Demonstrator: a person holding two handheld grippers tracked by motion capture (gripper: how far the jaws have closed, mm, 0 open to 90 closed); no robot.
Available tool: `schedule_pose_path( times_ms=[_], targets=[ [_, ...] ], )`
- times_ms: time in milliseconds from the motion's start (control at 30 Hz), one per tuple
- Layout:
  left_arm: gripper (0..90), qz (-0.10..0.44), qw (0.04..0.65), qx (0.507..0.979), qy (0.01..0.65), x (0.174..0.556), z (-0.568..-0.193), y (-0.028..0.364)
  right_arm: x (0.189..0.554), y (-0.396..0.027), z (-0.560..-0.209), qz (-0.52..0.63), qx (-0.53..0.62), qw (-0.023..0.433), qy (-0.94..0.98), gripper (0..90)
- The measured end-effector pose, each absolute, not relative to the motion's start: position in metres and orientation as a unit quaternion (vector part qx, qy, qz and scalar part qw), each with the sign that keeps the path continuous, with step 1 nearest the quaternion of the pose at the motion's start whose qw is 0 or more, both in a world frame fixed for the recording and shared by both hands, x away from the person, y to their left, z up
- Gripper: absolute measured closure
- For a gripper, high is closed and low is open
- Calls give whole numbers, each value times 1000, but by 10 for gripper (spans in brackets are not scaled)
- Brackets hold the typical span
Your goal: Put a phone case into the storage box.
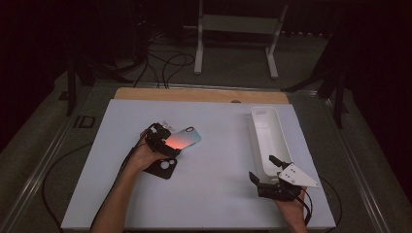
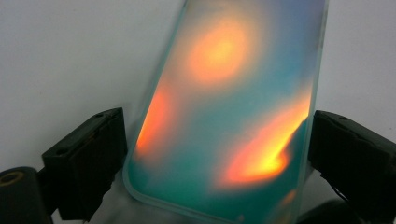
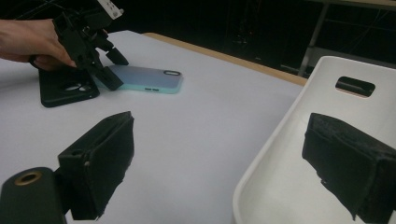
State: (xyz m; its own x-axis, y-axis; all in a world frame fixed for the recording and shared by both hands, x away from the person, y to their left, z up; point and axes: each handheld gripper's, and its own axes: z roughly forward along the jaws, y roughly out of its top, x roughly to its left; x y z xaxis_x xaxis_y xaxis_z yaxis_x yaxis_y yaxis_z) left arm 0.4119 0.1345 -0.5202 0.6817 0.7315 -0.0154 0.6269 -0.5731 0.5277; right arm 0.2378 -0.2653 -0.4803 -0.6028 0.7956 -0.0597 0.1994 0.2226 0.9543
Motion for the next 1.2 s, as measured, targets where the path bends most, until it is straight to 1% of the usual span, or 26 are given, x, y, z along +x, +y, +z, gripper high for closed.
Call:
schedule_pose_path(
  times_ms=[467,533,833,1200],
  targets=[
    [162,100,252,877,396,410,-516,133,237,-264,-480,517,343,287,729,90],
    [167,95,262,871,404,410,-516,134,237,-264,-481,518,342,287,730,90],
    [170,112,279,861,410,408,-509,134,237,-264,-480,518,343,287,729,90],
    [170,140,316,844,410,397,-486,138,238,-262,-480,519,341,285,731,90]
  ],
)
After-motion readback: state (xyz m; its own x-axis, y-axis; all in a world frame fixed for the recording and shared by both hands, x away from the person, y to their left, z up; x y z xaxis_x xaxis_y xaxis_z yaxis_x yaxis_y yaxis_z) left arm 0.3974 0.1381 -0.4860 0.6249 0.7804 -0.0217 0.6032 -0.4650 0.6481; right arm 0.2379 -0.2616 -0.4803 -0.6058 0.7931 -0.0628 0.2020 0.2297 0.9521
